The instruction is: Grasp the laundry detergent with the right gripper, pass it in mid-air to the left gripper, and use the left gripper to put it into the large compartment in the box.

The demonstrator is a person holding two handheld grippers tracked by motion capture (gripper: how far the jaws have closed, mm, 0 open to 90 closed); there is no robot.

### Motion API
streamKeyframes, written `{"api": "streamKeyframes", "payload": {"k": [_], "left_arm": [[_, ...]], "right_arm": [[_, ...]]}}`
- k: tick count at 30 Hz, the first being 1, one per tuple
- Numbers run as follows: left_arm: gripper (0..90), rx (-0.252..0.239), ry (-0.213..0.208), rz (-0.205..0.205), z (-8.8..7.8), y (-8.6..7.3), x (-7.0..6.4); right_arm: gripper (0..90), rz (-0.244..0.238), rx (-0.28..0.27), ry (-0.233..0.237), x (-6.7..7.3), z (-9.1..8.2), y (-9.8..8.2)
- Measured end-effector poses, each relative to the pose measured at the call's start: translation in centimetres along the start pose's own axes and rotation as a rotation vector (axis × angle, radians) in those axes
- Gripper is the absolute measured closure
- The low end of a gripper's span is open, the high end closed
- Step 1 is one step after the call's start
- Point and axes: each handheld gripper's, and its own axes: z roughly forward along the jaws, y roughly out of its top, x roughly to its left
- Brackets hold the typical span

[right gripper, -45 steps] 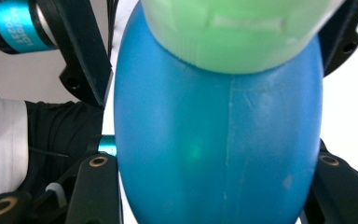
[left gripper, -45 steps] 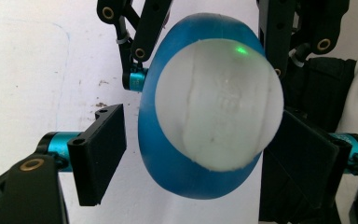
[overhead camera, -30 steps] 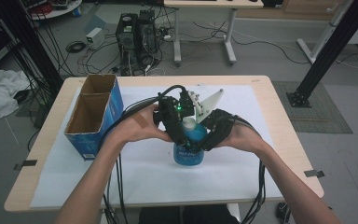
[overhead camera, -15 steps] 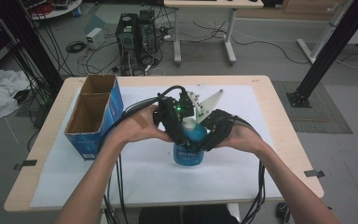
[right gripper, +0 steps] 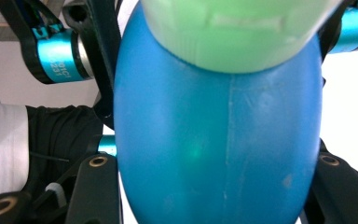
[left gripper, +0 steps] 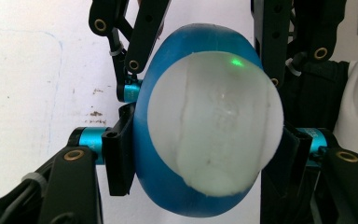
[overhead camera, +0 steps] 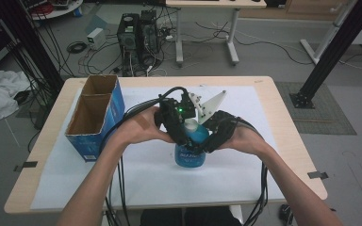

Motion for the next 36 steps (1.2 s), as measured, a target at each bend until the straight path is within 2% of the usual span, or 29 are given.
{"api": "streamKeyframes", "payload": {"k": [8,20,29,33,36], "left_arm": [[37.9,0.016,0.008,0.021,-0.09,0.19,-0.13],[38.0,0.025,0.009,0.006,-0.09,0.31,-0.32],[38.0,0.028,0.014,-0.001,0.04,0.23,-0.25],[38.0,0.029,0.02,-0.005,-0.13,-0.01,-0.23],[38.0,0.025,0.023,-0.006,-0.23,-0.12,-0.24]], "right_arm": [[45.0,-0.01,-0.017,0.004,0.01,0.01,-0.15],[44.1,-0.021,-0.042,0.017,-0.05,0.16,-0.38],[40.4,-0.014,-0.029,0.01,0.12,0.47,-0.4],[38.5,-0.01,0.002,0.007,0.17,0.69,-0.51],[37.8,-0.005,-0.003,0.014,0.14,0.8,-0.76]]}}
